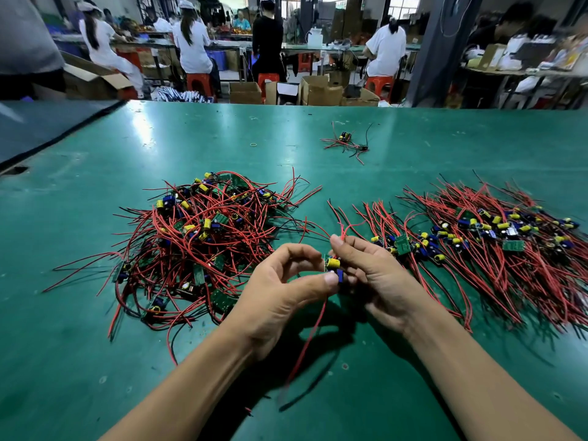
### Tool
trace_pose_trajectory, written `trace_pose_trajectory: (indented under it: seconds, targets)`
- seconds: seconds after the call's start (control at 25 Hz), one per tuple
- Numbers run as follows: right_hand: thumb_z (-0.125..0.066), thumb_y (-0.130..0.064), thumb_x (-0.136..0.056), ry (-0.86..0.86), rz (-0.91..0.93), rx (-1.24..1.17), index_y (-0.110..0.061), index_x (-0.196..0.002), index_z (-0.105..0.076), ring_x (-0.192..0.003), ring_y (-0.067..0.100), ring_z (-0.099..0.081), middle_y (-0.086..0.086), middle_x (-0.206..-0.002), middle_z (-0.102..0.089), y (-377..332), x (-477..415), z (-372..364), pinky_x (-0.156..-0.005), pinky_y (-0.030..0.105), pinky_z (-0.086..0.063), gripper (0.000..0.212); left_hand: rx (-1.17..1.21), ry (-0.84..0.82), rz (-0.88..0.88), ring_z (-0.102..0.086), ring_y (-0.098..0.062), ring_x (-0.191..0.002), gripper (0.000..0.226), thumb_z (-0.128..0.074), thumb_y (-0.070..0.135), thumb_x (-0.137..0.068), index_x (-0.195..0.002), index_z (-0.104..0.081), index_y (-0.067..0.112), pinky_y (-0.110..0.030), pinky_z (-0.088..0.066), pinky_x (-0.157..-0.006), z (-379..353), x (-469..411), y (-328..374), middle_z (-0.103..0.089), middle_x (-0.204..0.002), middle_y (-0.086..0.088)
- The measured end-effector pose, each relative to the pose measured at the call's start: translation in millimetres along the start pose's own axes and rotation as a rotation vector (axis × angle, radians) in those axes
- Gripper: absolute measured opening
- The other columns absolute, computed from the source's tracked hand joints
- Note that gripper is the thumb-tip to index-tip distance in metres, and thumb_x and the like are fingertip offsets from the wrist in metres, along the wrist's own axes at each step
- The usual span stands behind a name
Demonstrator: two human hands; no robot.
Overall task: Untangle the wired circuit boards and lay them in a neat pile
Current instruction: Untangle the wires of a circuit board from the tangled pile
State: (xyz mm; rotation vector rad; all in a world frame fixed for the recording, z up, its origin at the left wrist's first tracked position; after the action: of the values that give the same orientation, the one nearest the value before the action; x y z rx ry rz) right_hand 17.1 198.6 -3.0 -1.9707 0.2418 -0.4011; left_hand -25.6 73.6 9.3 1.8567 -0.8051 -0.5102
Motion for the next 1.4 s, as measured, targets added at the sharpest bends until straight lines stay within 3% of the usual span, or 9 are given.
trace_pose_trajectory:
  seconds: [0.16,0.32,0.44,0.64,0.88,1.04,1.12,1.24,1.4]
  targets:
    - [-0.085,-0.025,-0.07,-0.073,-0.031,0.015,-0.018,-0.078,-0.069,-0.065,0.022,-0.06,0.011,-0.079,-0.065,3.1,2.0,-2.9,-0.059,0.03,-0.054,0.019,-0.083,-0.024,0.017,-0.067,-0.023,-0.078,0.043,-0.08,0.007,-0.065,-0.104,-0.062,0.005,-0.032,-0.058,-0.07,-1.6,0.6,-7.1,-0.069,-0.092,-0.011]
    - [-0.087,-0.025,-0.072,-0.102,-0.013,0.099,-0.019,-0.079,-0.07,-0.064,0.019,-0.056,0.009,-0.078,-0.062,2.8,5.1,-4.6,-0.063,0.031,-0.051,0.019,-0.084,-0.064,0.101,-0.063,-0.022,-0.071,0.03,-0.074,0.022,-0.079,-0.101,-0.069,0.003,-0.029,-0.056,-0.066,-2.3,-2.9,-14.6,-0.069,-0.088,-0.014]
    - [-0.088,-0.024,-0.071,-0.139,-0.02,0.075,-0.02,-0.078,-0.068,-0.06,0.015,-0.058,0.005,-0.075,-0.063,5.0,6.5,-10.8,-0.056,0.029,-0.052,0.022,-0.113,-0.062,0.116,-0.067,-0.023,-0.067,0.005,-0.068,0.009,-0.086,-0.09,-0.07,0.008,-0.029,-0.057,-0.061,-1.6,-4.3,-15.4,-0.069,-0.083,-0.013]
    - [-0.092,-0.026,-0.068,-0.16,-0.059,0.047,-0.022,-0.08,-0.061,-0.04,0.013,-0.043,0.005,-0.064,-0.054,10.6,7.6,-13.7,-0.039,0.024,-0.044,0.034,-0.112,-0.069,0.138,-0.068,-0.031,-0.063,0.011,-0.057,0.003,-0.083,-0.084,-0.066,0.009,-0.033,-0.057,-0.059,-2.1,-4.9,-18.1,-0.07,-0.08,-0.022]
    - [-0.084,-0.033,-0.074,-0.233,-0.028,0.095,-0.018,-0.094,-0.073,-0.047,0.014,-0.051,0.006,-0.074,-0.061,8.5,9.2,-20.0,-0.045,0.027,-0.049,0.027,-0.112,-0.069,0.162,-0.065,-0.03,-0.055,0.012,-0.057,0.008,-0.081,-0.08,-0.07,0.007,-0.029,-0.054,-0.051,-4.2,-4.8,-17.7,-0.068,-0.073,-0.021]
    - [-0.076,-0.038,-0.087,-0.23,-0.045,0.113,-0.012,-0.101,-0.074,-0.043,0.012,-0.051,0.005,-0.061,-0.061,9.8,13.7,-20.6,-0.044,0.025,-0.049,0.03,-0.083,-0.043,0.153,-0.063,-0.029,-0.053,0.023,-0.057,0.007,-0.093,-0.078,-0.075,0.011,-0.029,-0.054,-0.048,-3.5,-4.6,-18.1,-0.065,-0.068,-0.019]
    - [-0.077,-0.039,-0.086,-0.22,-0.049,0.128,-0.014,-0.104,-0.075,-0.043,0.011,-0.051,0.007,-0.064,-0.063,9.6,14.3,-19.8,-0.044,0.025,-0.049,0.031,-0.108,-0.049,0.126,-0.064,-0.027,-0.054,0.021,-0.06,0.009,-0.092,-0.079,-0.076,0.013,-0.028,-0.054,-0.05,-4.5,-3.5,-16.6,-0.067,-0.07,-0.018]
    - [-0.08,-0.038,-0.081,-0.22,-0.063,0.17,-0.013,-0.111,-0.073,-0.042,0.015,-0.049,0.011,-0.072,-0.062,11.8,12.2,-16.6,-0.043,0.024,-0.047,0.039,-0.196,-0.1,0.093,-0.064,-0.026,-0.055,0.019,-0.059,0.005,-0.091,-0.082,-0.075,0.011,-0.027,-0.053,-0.051,-8.6,-0.2,-14.3,-0.069,-0.072,-0.016]
    - [-0.073,-0.044,-0.088,-0.27,-0.074,0.24,-0.01,-0.112,-0.073,-0.042,0.019,-0.055,0.011,-0.063,-0.061,11.6,12.8,-18.7,-0.045,0.027,-0.049,0.041,-0.22,-0.043,0.092,-0.062,-0.027,-0.049,0.016,-0.057,0.004,-0.093,-0.08,-0.065,0.001,-0.027,-0.051,-0.046,-7.4,-0.6,-13.9,-0.066,-0.067,-0.016]
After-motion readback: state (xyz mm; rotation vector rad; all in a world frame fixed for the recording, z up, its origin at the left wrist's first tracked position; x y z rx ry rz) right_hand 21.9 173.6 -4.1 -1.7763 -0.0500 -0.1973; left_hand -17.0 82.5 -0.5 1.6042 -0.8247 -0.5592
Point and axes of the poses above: each hand's wrist, its own x-axis away from the middle knuckle, its own z-axis out of the back of the hand, y = z × x, the point moved 7 cm from there along -x, towards the middle knuckle
